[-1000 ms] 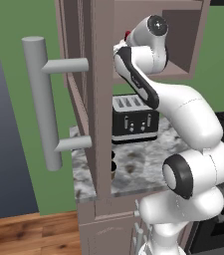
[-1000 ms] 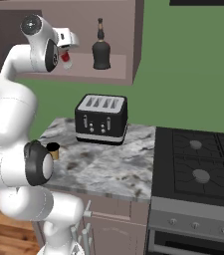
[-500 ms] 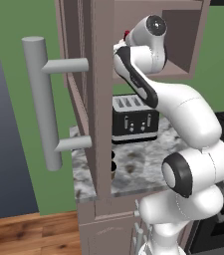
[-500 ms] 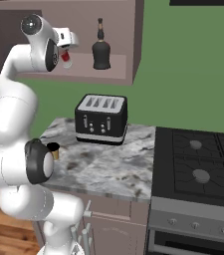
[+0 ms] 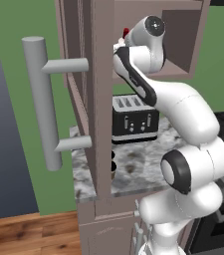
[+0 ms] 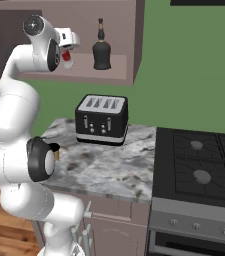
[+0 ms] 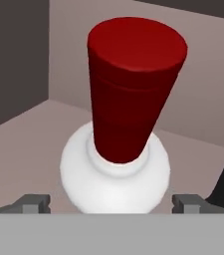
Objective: Sort all alcoholic drinks to one cabinet, and non-alcoholic drinks to the other.
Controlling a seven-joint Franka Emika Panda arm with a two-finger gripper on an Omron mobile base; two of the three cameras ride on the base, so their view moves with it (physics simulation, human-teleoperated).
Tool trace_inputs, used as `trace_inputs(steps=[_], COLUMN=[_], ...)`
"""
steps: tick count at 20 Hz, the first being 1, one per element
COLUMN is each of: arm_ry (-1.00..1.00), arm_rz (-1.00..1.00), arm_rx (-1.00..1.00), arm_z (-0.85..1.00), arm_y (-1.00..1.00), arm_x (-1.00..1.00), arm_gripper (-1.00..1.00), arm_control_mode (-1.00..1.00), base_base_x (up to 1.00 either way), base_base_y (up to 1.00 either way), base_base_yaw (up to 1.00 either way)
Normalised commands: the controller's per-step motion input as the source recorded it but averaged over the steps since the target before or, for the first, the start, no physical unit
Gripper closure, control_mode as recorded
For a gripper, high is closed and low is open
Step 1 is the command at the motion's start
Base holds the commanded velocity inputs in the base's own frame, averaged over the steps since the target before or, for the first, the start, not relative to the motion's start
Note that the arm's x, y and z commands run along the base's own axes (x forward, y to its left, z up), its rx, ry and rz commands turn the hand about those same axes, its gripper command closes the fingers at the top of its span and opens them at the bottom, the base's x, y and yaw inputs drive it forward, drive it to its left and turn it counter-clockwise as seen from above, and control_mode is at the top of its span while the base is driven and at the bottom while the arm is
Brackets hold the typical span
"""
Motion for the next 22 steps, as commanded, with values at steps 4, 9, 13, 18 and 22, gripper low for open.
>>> trace_inputs(steps=[4, 9, 13, 18, 22], arm_ry=[-0.04, -0.08, -0.06, -0.02, 0.0], arm_rz=[-0.01, -0.02, -0.03, -0.02, -0.02], arm_rx=[0.0, 0.0, 0.0, 0.0, 0.0], arm_z=[0.0, 0.0, 0.0, 0.01, 0.03], arm_y=[0.0, 0.0, 0.0, 0.0, 0.0], arm_x=[0.08, 0.01, -0.06, -0.15, -0.06], arm_gripper=[-1.0, -1.0, -1.0, -1.0, -1.0], arm_control_mode=[-1.0, -1.0, -1.0, -1.0, -1.0], base_base_x=[0.0, 0.0, 0.0, 0.0, 0.0], base_base_y=[0.0, 0.0, 0.0, 0.0, 0.0], base_base_yaw=[0.0, 0.0, 0.0, 0.0, 0.0])
